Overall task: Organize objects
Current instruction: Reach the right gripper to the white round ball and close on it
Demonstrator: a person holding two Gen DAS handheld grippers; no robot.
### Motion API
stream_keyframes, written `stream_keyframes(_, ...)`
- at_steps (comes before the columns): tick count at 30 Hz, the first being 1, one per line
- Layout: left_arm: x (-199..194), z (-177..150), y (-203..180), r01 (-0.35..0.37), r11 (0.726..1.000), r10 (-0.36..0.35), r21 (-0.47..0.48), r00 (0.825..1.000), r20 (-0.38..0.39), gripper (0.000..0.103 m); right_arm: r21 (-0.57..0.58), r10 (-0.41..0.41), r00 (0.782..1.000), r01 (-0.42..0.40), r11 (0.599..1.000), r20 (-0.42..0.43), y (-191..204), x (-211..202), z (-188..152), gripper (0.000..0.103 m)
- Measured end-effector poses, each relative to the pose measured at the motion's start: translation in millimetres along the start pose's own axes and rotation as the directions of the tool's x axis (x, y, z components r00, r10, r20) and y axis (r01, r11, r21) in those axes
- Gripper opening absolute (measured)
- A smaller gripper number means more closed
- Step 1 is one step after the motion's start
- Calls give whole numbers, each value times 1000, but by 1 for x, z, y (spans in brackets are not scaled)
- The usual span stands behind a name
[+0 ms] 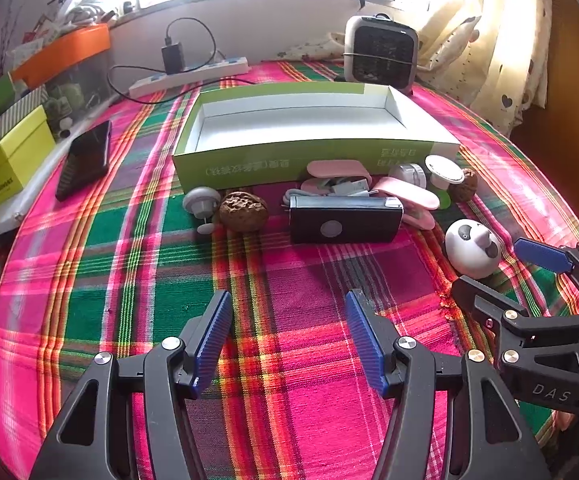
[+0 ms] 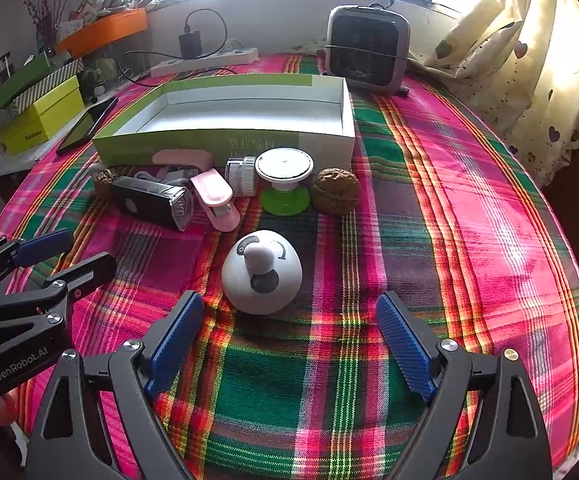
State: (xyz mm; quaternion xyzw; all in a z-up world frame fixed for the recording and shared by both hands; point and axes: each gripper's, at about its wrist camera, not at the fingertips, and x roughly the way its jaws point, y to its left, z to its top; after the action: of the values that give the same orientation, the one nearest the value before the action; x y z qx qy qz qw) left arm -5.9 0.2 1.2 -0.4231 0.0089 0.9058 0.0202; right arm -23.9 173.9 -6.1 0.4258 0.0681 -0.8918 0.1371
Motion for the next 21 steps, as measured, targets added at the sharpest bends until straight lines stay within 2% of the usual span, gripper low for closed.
stream_keyframes(9, 1, 1, 4, 32, 999, -32, 35, 999, 9, 57, 2, 1, 1000, -1, 1000, 5, -2, 1, 2, 88)
stream_keyframes(13, 2, 4, 8, 68, 995, -68, 69, 998, 4, 57, 7, -6, 1000, 6, 1000, 6, -3, 3, 4, 88)
stream_keyframes(17, 4, 9, 15, 118, 991, -118, 64, 993, 2, 57, 7, -11, 1000, 11, 1000, 10, -4, 5, 7, 87)
stream_keyframes(21, 3, 16, 17, 175, 982, -176, 74, 984, 8, 57, -9, -1, 1000, 1, 1000, 17, -2, 5, 10, 79)
